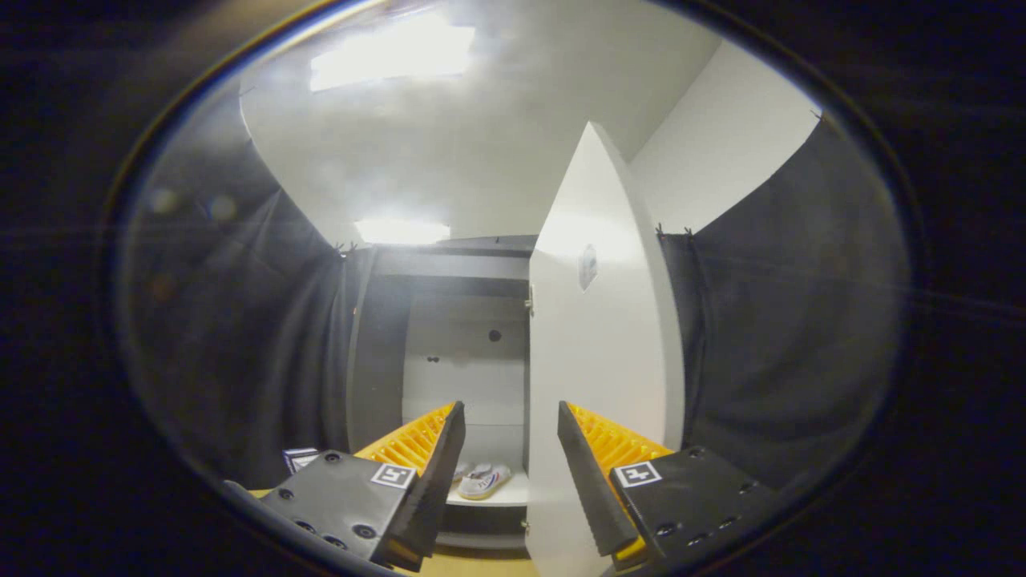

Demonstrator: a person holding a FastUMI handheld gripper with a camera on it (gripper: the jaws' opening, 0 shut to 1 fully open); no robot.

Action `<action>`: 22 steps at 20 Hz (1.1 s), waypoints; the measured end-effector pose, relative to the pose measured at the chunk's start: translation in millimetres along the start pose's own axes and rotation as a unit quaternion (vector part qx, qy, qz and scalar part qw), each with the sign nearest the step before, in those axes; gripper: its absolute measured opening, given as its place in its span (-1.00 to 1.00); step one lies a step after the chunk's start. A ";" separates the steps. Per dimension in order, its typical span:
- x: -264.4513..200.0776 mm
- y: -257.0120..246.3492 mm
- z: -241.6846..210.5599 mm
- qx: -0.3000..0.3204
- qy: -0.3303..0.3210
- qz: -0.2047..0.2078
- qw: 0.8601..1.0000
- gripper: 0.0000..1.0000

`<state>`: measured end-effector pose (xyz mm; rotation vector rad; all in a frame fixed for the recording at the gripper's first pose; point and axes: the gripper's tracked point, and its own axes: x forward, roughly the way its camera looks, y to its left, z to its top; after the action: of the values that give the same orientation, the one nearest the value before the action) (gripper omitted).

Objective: Open the shoe cabinet door, grab the shoes and put them into the shoe cabinet, then close the shoe cabinet door.

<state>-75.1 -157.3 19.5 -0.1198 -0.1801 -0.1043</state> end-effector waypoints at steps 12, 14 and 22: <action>-50.2 -135.9 -3.1 -0.017 0.011 -0.099 0.995 0.69; -46.6 -155.2 -18.4 -0.012 0.030 -0.111 0.993 0.77; -20.5 -190.8 -97.5 0.002 0.126 -0.102 0.987 0.91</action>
<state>-100.1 -356.3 -58.7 -0.0821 0.0602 -0.3203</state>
